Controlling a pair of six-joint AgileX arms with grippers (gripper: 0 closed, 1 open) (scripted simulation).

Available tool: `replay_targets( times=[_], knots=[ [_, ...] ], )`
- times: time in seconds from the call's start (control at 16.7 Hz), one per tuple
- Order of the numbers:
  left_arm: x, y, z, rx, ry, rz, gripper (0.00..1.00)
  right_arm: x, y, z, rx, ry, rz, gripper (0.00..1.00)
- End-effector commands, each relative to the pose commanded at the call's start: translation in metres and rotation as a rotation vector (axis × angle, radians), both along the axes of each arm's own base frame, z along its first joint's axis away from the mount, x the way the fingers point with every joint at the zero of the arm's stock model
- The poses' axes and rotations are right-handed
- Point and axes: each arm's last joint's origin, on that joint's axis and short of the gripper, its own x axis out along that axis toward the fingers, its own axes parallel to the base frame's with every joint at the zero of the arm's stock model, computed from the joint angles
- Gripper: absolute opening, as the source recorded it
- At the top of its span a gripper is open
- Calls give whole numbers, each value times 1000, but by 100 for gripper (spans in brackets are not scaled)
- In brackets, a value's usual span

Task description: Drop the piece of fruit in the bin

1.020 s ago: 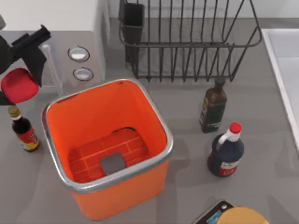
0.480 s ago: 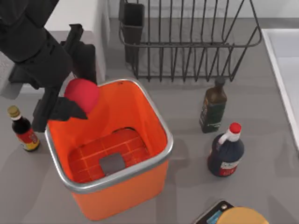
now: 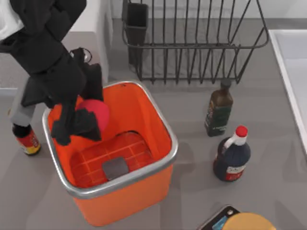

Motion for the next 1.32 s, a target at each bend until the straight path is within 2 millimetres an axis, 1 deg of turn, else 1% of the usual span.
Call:
replay_targets(
  times=[0.24,0.36,0.6,0.78,1.02,1.08,1.32],
  knots=[
    [0,0,1,-2,-7,-2,0,0,0,0,0,0,0,100],
    [0,0,-2,-1,-10,-3,0,0,0,0,0,0,0,100],
    [0,-7,-25,5,-9,-5,0,0,0,0,0,0,0,100],
    [0,-12,-39,-2,-22,-10,0,0,0,0,0,0,0,100],
    [-3,-19,-64,-2,-6,-5,0,0,0,0,0,0,0,100],
    [-3,-19,-67,0,-1,-1,0,0,0,0,0,0,0,100],
    [-3,-19,-67,0,0,0,0,0,0,0,0,0,0,100]
  ],
)
